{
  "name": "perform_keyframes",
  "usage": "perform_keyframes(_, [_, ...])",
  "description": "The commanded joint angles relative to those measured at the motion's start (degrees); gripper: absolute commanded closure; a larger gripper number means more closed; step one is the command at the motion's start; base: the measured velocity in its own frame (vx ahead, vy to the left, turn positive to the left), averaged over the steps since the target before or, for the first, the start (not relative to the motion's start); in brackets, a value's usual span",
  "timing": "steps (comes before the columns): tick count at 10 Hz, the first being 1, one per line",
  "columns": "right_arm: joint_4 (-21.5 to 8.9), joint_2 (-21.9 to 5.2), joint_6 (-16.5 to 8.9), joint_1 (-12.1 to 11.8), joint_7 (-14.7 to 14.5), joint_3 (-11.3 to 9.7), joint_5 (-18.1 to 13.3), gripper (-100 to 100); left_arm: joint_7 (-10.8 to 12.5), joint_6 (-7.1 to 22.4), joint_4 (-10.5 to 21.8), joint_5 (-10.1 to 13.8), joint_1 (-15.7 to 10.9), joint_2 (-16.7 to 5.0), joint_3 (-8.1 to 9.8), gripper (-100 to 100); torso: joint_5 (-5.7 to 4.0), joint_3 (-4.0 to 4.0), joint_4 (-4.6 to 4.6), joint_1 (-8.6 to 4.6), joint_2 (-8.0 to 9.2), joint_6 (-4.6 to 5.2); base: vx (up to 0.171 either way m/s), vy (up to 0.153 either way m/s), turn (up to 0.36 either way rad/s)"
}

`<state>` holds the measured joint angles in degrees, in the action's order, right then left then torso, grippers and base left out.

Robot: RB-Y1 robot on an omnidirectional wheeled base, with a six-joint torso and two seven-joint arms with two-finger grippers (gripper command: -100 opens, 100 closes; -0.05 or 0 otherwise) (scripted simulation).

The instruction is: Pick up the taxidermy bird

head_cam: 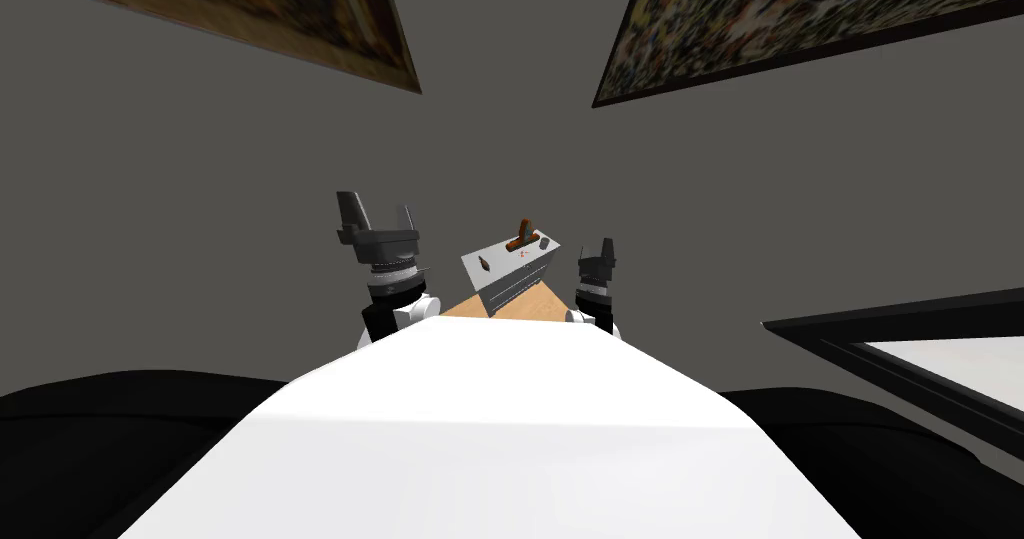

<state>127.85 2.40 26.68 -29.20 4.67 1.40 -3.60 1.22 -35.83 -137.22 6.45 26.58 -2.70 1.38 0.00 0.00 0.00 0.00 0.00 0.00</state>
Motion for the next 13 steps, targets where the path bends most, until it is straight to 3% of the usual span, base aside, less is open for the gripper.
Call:
perform_keyframes(1, [0.0,0.0,0.0,0.0,0.0,0.0,0.0,0,-0.6,1.8,2.1,0.4,-1.4,-1.9,0.23,-100,0.00,0.00,0.00,0.00,0.00,0.00,-0.012,0.097,-0.126])
perform_keyframes(6, [0.0,0.0,0.0,0.0,0.0,0.0,0.0,0,-2.3,7.8,9.0,2.1,-6.5,-4.5,0.69,-100,0.15,0.01,0.00,0.65,0.02,0.01,-0.012,0.161,-0.118])
perform_keyframes(7, [0.0,0.0,0.0,0.0,0.0,0.0,0.0,0,-2.3,7.9,9.0,2.1,-6.5,-4.5,0.69,-100,0.16,-0.02,-0.01,0.67,-0.03,0.01,-0.003,0.129,-0.045])
perform_keyframes(9, [0.0,0.0,0.0,0.0,0.0,0.0,0.0,0,-3.0,11.1,12.7,3.1,-9.4,-5.1,0.82,-100,0.11,-0.02,-0.01,0.47,-0.03,0.01,-0.015,0.129,-0.153])
perform_keyframes(10, [0.0,0.0,0.0,0.0,0.0,0.0,0.0,0,-3.0,11.6,13.0,3.1,-9.4,-5.1,0.82,-100,0.13,-0.01,0.00,0.56,-0.01,0.02,-0.019,0.119,-0.061])
perform_keyframes(12, [0.0,0.0,0.0,0.0,0.0,0.0,0.0,0,-3.8,15.3,16.8,4.3,-12.8,-5.5,0.87,-100,0.11,0.00,0.00,0.48,0.01,0.00,-0.026,0.147,-0.156])
perform_keyframes(13, [0.0,0.0,0.0,0.0,0.0,0.0,0.0,0,-3.8,15.8,17.6,4.3,-12.8,-5.5,0.87,-100,0.14,0.00,0.00,0.63,0.01,0.02,-0.020,0.147,-0.101])
